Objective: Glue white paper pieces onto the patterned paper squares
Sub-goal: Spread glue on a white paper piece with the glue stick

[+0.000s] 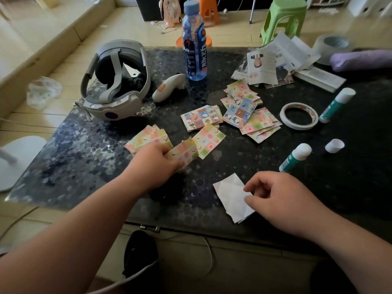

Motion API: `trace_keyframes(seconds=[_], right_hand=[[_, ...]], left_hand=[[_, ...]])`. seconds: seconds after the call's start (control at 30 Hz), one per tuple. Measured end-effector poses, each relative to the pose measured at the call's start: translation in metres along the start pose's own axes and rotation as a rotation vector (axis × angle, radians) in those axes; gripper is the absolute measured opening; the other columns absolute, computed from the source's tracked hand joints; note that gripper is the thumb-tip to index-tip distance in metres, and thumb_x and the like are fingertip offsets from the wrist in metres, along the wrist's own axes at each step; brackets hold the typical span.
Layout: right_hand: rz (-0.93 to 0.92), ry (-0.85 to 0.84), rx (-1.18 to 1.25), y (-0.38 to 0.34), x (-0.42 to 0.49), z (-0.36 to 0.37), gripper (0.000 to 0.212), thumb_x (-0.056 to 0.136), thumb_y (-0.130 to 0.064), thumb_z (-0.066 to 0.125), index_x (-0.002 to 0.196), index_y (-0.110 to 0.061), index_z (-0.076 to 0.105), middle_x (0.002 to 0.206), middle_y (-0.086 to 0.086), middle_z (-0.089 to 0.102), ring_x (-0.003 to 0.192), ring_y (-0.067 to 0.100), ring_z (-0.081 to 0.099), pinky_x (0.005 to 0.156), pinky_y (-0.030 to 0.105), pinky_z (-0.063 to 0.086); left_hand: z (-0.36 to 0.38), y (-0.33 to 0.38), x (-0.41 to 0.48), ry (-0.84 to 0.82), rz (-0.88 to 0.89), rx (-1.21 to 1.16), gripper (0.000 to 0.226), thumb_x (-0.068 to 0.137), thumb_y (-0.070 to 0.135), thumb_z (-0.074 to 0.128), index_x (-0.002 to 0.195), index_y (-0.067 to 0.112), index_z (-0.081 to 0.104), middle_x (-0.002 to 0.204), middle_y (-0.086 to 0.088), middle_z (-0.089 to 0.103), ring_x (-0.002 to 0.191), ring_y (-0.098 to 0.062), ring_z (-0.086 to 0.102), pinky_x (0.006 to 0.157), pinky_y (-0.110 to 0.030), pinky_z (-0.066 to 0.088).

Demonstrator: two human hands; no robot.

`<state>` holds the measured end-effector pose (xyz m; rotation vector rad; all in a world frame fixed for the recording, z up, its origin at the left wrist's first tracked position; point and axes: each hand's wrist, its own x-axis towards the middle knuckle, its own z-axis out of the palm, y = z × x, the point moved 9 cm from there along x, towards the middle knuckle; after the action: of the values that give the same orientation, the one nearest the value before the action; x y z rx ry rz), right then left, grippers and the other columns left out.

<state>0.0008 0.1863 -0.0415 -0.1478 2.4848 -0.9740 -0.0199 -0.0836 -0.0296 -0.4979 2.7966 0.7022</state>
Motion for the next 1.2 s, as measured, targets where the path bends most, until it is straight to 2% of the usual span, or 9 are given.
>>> trace_keyframes(seconds=[0.1,0.23,0.33,0.47,0.67,0.83,0.97,1.1,1.2], right_hand=[[0.042,-0.017,0.263,0.0,0.002,0.001,0.005,0.089,-0.025,0.077,0.088,-0.023,0.073,0.067,-0.002,0.07,0.056,0.009,0.062,0.055,0.025,0.048],[0.259,-0.178,0.884,-0.003,-0.002,0.015,0.046,0.084,-0.05,0.069,0.089,-0.005,0.068,0.068,0.012,0.061,0.048,0.018,0.047,0.038,0.024,0.03],[0.338,-0.298,1.023,-0.011,-0.008,0.021,0.049,0.076,-0.054,0.069,0.085,-0.006,0.065,0.068,0.014,0.06,0.047,0.018,0.044,0.036,0.021,0.027],[0.38,-0.317,0.992,-0.009,-0.013,0.025,0.016,0.081,-0.016,0.07,0.074,-0.007,0.058,0.064,0.011,0.06,0.043,0.012,0.042,0.033,0.018,0.024],[0.419,-0.114,1.055,0.012,-0.003,0.015,0.025,0.094,-0.011,0.064,0.073,-0.011,0.052,0.061,0.008,0.055,0.043,0.011,0.038,0.032,0.017,0.021],[0.459,0.026,0.939,0.031,-0.002,0.013,0.015,0.096,-0.016,0.066,0.087,-0.008,0.058,0.058,0.008,0.058,0.043,0.013,0.038,0.034,0.018,0.023],[0.401,0.014,0.632,0.035,-0.012,0.003,0.02,0.096,-0.025,0.068,0.095,-0.005,0.068,0.06,0.008,0.066,0.045,0.015,0.044,0.039,0.023,0.03],[0.321,0.062,0.073,0.044,-0.02,-0.029,0.024,0.09,-0.041,0.073,0.082,-0.018,0.071,0.062,0.0,0.072,0.051,0.009,0.062,0.054,0.029,0.047],[0.379,0.168,-0.026,0.071,-0.018,-0.053,0.032,0.085,-0.05,0.076,0.098,-0.023,0.064,0.077,0.0,0.073,0.073,0.016,0.07,0.07,0.037,0.057]], left_hand=[[-0.006,0.034,-0.022,0.079,0.231,0.0,0.022,0.093,0.036,0.07,0.075,0.027,0.062,0.073,0.014,0.059,0.067,0.001,0.052,0.057,-0.02,0.036],[-0.005,0.076,-0.06,0.186,0.642,-0.086,0.012,0.095,0.021,0.067,0.096,0.023,0.078,0.095,0.016,0.071,0.085,-0.003,0.065,0.077,-0.03,0.056],[-0.002,0.088,-0.075,0.24,0.79,-0.117,0.02,0.089,0.015,0.063,0.101,0.014,0.079,0.103,0.009,0.074,0.09,-0.011,0.069,0.079,-0.033,0.059],[0.0,0.087,-0.077,0.273,0.799,-0.153,0.02,0.085,0.011,0.065,0.1,0.012,0.079,0.104,0.006,0.074,0.092,-0.008,0.067,0.083,-0.023,0.055],[0.026,0.062,-0.052,0.003,0.393,-0.111,0.063,0.087,0.039,0.076,0.143,0.034,0.048,0.122,0.02,0.05,0.094,0.002,0.058,0.085,-0.017,0.05],[0.054,0.059,-0.052,-0.142,0.313,0.104,0.063,0.087,0.055,0.071,0.142,0.036,0.046,0.131,0.014,0.047,0.111,-0.005,0.051,0.093,-0.023,0.045],[0.065,0.073,-0.061,-0.186,0.35,0.238,0.061,0.087,0.06,0.067,0.139,0.036,0.044,0.133,0.01,0.041,0.125,-0.012,0.045,0.097,-0.028,0.045],[0.064,0.089,-0.065,-0.174,0.382,0.232,0.053,0.088,0.061,0.064,0.133,0.037,0.049,0.131,0.013,0.044,0.123,-0.01,0.046,0.096,-0.026,0.043],[0.059,0.103,-0.067,-0.178,0.395,0.201,0.038,0.09,0.057,0.064,0.122,0.036,0.058,0.12,0.015,0.052,0.106,-0.007,0.054,0.09,-0.025,0.048]])
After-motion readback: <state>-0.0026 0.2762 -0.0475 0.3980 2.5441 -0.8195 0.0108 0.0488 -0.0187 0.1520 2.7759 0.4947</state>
